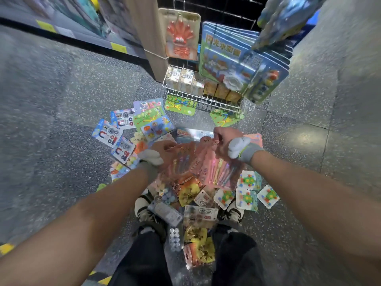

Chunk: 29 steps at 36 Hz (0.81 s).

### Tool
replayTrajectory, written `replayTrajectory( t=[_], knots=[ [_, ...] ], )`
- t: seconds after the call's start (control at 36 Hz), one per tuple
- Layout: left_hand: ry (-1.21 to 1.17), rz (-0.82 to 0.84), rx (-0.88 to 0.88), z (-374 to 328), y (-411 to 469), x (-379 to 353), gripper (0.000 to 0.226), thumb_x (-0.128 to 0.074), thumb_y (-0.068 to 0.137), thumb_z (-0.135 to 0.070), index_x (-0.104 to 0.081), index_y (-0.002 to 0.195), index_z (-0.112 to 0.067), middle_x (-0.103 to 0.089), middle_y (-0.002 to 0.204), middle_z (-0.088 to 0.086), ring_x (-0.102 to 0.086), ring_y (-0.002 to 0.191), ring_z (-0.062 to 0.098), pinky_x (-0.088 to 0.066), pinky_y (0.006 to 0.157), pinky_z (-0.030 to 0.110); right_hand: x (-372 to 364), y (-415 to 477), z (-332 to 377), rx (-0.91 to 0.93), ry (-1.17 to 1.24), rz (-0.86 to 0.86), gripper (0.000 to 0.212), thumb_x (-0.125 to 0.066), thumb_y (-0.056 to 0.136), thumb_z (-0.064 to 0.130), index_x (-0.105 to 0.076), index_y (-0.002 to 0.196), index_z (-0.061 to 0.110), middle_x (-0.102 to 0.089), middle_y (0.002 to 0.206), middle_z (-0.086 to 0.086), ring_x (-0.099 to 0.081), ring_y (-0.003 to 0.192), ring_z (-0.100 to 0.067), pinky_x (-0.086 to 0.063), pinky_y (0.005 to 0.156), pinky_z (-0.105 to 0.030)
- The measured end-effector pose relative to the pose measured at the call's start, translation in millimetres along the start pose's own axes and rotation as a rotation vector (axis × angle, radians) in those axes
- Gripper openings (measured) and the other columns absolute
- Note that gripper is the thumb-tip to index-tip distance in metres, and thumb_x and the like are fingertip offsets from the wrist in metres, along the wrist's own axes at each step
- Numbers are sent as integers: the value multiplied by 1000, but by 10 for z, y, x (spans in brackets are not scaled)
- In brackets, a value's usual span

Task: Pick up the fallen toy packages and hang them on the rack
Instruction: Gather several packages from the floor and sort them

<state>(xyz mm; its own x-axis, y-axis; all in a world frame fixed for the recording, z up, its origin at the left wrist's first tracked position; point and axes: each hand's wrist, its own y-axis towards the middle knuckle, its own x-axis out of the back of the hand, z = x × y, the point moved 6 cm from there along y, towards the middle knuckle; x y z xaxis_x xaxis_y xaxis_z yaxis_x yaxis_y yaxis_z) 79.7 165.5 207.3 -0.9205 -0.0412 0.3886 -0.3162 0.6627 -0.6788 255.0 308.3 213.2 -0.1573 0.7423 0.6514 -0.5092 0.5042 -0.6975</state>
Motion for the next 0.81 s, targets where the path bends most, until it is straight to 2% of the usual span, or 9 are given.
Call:
replayTrajectory(
  t=[0.08,0.17,0.22,0.28,0.42,0.5,0.58,0.72,0.81],
  knots=[
    [31,5,6,-112,-134,234,24,-54,85,-38,-72,93,-23,-70,87,1,-61,70,19,-43,55,25,139,-157,209,9,6,-3,10,-60,86,3,-53,92,6,-64,103,-11,-52,75,-18,-30,44,-19],
    [-8,-7,20,-172,-247,466,39,-46,69,-46,-73,89,-25,-72,108,8,-66,88,25,-46,60,29,302,-349,374,10,93,-30,32,-51,87,-4,-33,70,17,-46,79,-3,-33,59,-7,-29,44,-15],
    [-22,4,27,-241,-386,685,51,-51,65,-56,-73,99,-26,-73,109,6,-70,89,27,-59,68,39,489,-539,530,8,63,-44,27,-52,85,-2,-36,75,18,-43,74,4,-25,58,-6,-24,44,-14],
    [-55,16,34,-307,-473,818,51,-60,63,-57,-72,100,-24,-73,104,7,-70,89,28,-60,76,46,625,-655,662,29,25,-67,21,-53,81,-1,-43,83,17,-57,84,-1,-36,67,-10,-28,51,-20],
    [-112,20,-7,-758,-851,1118,32,-78,77,-39,-72,91,-11,-72,77,0,-68,68,7,-53,63,17,1016,-1147,1163,71,-11,-94,37,-78,73,18,-48,92,28,-53,86,3,-45,76,-14,-37,69,-26],
    [-62,85,-15,-948,-993,1258,26,-76,78,-41,-76,84,-16,-74,83,9,-69,76,22,-54,71,32,1212,-1345,1495,130,-24,-73,33,-75,73,15,-46,84,28,-52,82,5,-48,74,-13,-37,63,-24],
    [-23,95,-44,-1201,-1244,1437,26,-72,86,-43,-70,76,-19,-67,74,1,-61,67,17,-50,64,27,1415,-1499,1777,169,-23,6,34,-63,81,5,-36,73,24,-52,87,0,-44,77,-15,-33,60,-26],
    [-142,37,-85,-1580,-1696,1692,53,-65,79,-67,-70,71,-16,-59,52,0,-47,46,17,-31,46,23,1823,-1793,2079,182,-2,-115,35,-68,85,18,-36,75,22,-49,82,1,-42,76,-18,-33,66,-29],
    [-236,20,-104,-1737,-1824,1876,61,-66,67,-77,-69,71,-16,-67,62,2,-54,52,19,-38,50,25,2144,-2001,2274,201,12,-180,28,-69,85,21,-42,81,19,-52,88,0,-44,79,-18,-35,67,-29]
  ],
)
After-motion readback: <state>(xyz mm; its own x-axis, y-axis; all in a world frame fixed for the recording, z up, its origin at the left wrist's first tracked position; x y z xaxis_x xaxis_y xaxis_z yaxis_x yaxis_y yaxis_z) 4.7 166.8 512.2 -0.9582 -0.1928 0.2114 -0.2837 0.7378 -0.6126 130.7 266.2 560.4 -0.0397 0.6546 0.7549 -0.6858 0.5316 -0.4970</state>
